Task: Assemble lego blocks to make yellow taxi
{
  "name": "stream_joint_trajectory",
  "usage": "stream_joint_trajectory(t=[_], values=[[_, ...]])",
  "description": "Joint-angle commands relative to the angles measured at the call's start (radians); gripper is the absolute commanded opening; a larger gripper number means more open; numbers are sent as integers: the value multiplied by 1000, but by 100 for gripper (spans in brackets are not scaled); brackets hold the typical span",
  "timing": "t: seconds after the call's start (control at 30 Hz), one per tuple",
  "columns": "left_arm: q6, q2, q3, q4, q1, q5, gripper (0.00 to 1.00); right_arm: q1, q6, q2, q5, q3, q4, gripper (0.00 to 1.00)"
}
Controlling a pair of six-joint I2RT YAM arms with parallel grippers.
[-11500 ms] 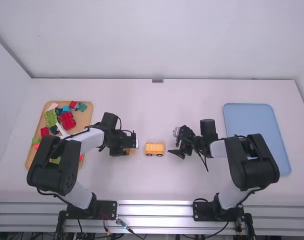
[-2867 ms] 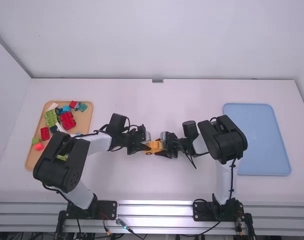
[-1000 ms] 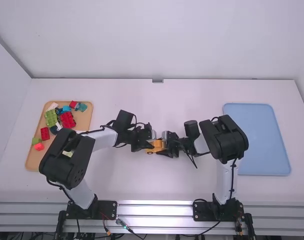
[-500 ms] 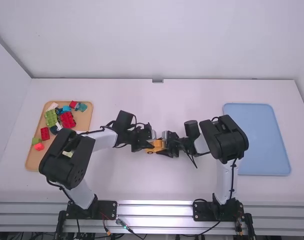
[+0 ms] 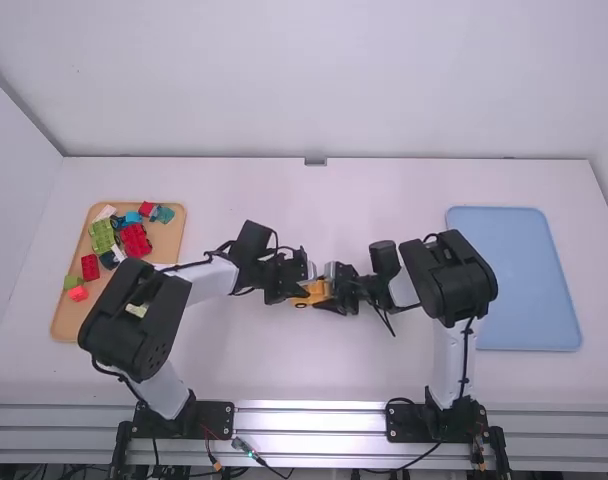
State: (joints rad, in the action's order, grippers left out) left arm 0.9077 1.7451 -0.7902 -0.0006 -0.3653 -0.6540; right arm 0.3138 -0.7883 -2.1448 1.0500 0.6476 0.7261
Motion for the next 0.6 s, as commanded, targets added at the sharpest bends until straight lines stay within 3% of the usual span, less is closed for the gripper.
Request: stream_joint_trajectory(t=[0.0,0.57], values=[[-29,34,7,-22,-82,72,2,21,3,-8,-29,9,0,57],[-29,34,5,-45,-79,90,2,21,6,-8,-26,8,0,57]])
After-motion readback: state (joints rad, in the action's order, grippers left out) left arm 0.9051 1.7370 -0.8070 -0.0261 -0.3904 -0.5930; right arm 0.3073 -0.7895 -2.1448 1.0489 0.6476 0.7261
